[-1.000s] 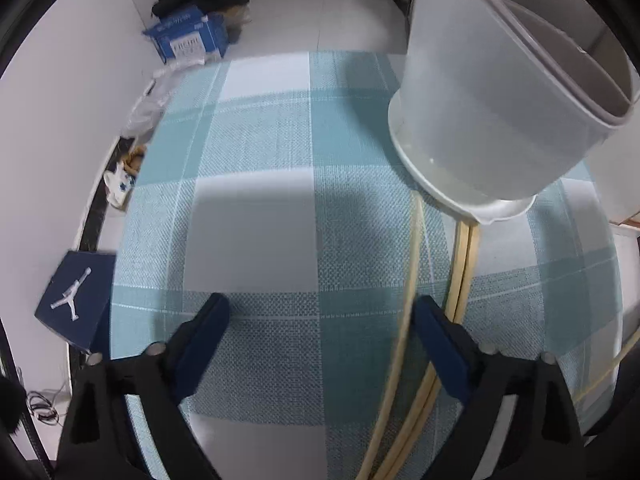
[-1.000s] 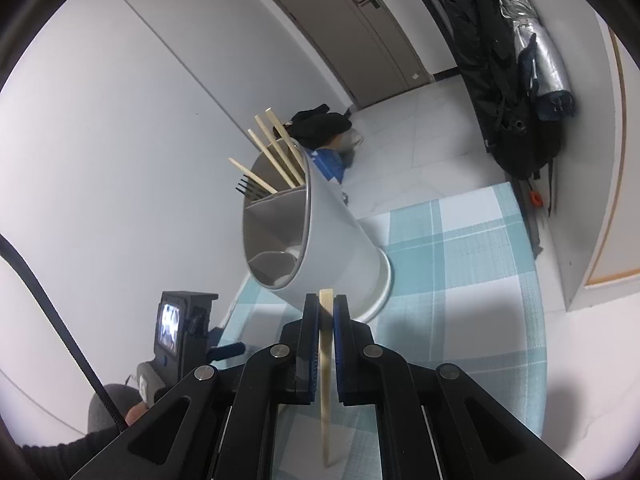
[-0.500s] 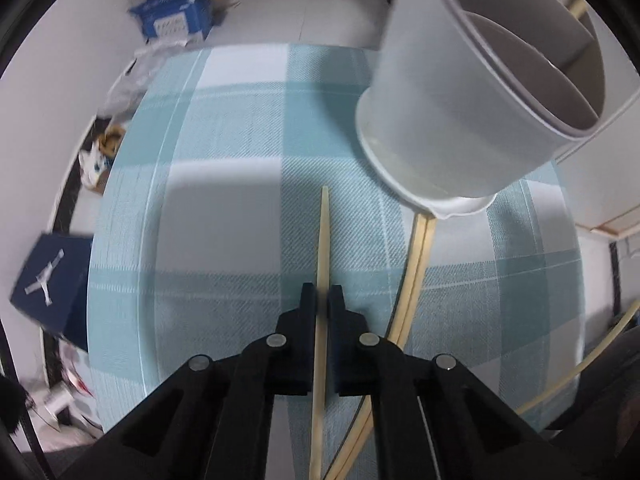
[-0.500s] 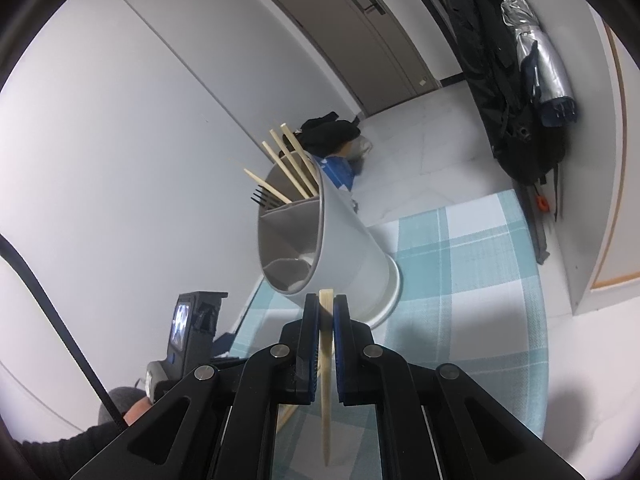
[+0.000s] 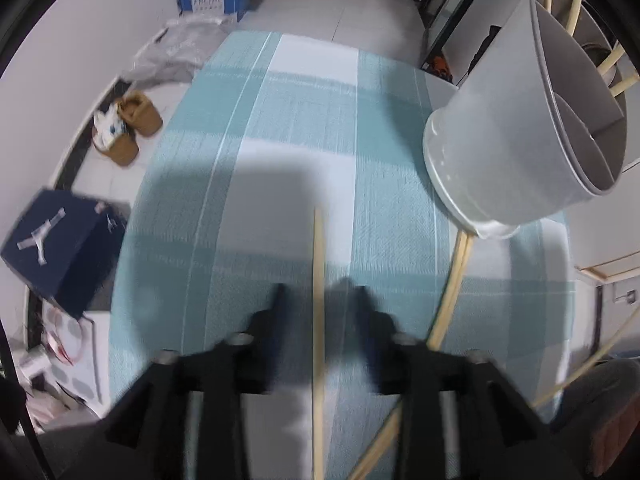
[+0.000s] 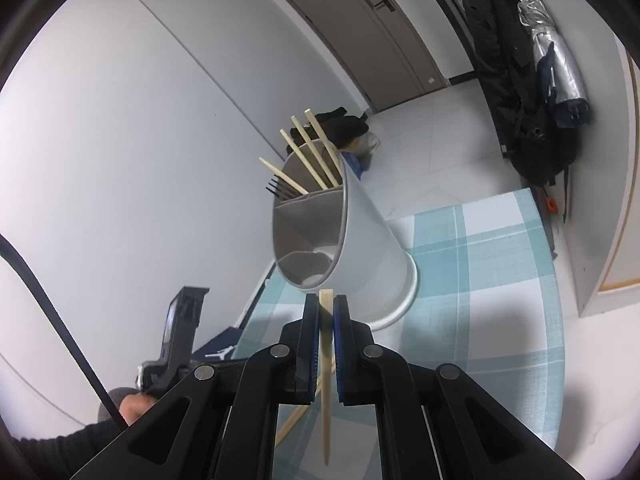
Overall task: Organize utensils
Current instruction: 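Lift and carry both held chopsticks toward the white holder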
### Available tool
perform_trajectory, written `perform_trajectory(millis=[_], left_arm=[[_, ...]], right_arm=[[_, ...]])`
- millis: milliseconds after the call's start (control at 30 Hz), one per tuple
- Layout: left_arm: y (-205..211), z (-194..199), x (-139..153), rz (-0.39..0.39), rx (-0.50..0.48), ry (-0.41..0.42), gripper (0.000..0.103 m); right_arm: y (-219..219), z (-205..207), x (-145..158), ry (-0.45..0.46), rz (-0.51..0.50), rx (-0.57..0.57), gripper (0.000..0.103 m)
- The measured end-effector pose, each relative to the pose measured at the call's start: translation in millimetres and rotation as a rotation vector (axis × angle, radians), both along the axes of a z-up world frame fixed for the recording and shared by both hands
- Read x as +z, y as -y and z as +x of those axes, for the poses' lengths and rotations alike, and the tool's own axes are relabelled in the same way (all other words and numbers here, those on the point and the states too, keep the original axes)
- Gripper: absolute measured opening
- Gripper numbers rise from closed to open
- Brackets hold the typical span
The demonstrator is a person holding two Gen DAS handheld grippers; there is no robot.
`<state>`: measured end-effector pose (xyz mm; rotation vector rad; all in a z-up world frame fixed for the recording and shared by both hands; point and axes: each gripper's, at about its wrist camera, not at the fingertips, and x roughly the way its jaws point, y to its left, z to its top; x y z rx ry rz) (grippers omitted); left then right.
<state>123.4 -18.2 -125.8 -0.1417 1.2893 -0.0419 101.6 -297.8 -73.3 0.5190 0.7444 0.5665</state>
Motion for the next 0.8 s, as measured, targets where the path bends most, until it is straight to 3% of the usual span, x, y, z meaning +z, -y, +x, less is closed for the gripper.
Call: perform_trajectory(millis=[200,267,333,500,567,800], left_arm=[[11,20,-6,0.082,-0.034,0.034,0.048],[14,24,-6,0.139,-0.038,0.036,0.028],[17,30,-7,0.123,-0.065,0.022,0.001],[15,31,-3,0.126,-0.056,0.045,0.001],[10,26,8,0.089,-0.016,0.079,0.001],[-7,9,62,0.023,0.082,0.288,0.001]], right_arm=[[3,1,-2,-0.007,-0.003,-0.010,0.006],[5,1,-2,-0.008,-0.001,-0.014,0.006],[6,1,-1,-0.006,-0.002,-0.016,0.006],[5,3,1,-0.005,0.002,-0.017,0.006],[4,2,3,0.003,-0.001,-0.015,0.006],[-2,-5,9,0.035,-0.029,-0.009,0.006]])
